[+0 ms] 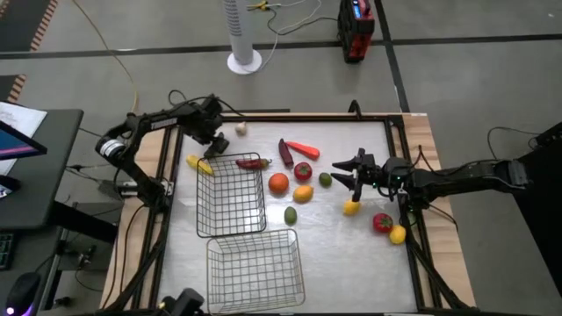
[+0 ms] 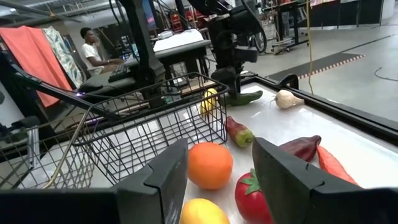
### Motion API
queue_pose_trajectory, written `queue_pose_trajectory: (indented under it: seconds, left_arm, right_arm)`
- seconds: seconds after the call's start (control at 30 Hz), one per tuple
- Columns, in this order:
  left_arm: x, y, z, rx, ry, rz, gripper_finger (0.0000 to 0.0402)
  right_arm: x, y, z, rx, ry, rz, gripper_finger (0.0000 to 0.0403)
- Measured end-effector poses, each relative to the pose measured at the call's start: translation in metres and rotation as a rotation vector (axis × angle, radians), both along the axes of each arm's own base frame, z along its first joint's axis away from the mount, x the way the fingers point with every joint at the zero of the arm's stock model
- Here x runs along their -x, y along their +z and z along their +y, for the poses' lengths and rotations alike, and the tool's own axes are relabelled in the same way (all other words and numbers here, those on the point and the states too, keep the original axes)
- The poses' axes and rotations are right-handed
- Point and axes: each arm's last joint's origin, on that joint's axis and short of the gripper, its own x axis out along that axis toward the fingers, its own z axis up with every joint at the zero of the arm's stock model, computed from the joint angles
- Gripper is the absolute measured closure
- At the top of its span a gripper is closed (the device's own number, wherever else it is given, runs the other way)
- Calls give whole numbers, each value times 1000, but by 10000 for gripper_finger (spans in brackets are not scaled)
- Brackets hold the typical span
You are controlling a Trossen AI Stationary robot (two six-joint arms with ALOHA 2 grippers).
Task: Sort produce into baskets
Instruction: Put the green chili pepper into the black wire basket
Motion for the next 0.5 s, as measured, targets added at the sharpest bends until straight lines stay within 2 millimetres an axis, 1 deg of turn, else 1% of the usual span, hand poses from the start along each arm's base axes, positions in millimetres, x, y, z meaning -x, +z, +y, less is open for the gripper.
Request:
queue_pose_trajectory:
  seconds: [0.27, 0.43, 0.5]
  left_arm:
    - [-2, -5, -3, -25, -62, 84, 162]
    - [-3, -5, -3, -33, -83, 90, 163]
    - [-3, -5, -3, -34, -93, 96, 169]
  right_arm:
    - [0, 0, 0, 0, 0, 0, 196]
    - [0, 0, 0, 0, -1, -1, 196]
    - [0, 0, 0, 0, -1, -2, 196]
